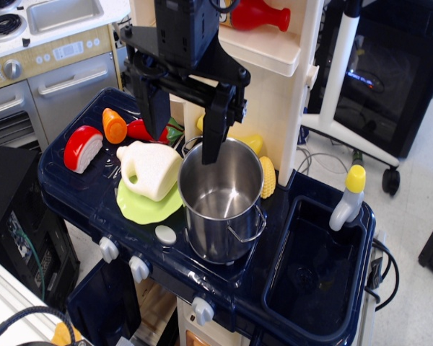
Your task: Put sushi in pot or pan
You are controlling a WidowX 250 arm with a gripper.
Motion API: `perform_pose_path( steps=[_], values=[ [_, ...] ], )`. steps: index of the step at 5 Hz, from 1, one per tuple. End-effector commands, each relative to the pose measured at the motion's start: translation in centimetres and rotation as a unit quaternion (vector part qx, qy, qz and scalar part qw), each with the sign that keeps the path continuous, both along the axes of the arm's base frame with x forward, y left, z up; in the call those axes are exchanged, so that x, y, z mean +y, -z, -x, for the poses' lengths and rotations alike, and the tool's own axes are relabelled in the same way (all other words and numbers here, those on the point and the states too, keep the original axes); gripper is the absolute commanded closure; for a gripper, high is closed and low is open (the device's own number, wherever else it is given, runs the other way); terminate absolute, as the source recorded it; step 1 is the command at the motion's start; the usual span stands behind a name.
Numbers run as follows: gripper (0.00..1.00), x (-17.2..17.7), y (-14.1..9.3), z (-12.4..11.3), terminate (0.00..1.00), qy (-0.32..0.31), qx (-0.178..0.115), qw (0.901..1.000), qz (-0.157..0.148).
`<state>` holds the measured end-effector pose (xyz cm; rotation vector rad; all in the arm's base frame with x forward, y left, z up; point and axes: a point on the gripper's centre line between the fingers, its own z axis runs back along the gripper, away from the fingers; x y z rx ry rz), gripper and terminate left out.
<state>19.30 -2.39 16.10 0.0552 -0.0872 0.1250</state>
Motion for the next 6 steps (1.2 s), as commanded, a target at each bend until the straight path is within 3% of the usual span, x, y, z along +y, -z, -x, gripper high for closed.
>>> perform_pose_path(
  steps=[1, 3, 5, 6],
  values=[
    [0.00, 0.0, 0.0, 0.0, 0.00, 0.000, 0.000, 1.0000, 0.000],
    [0.00, 8.1, -0.5, 0.3, 0.00, 0.015, 0.005, 0.9991, -0.038],
    [0.00, 17.9, 3.7, 0.1, 0.00, 0.056, -0.020, 0.9962, -0.063],
    [0.00, 20.9, 6.4, -1.4, 0.00, 0.075, -0.040, 0.9929, -0.083]
  ],
)
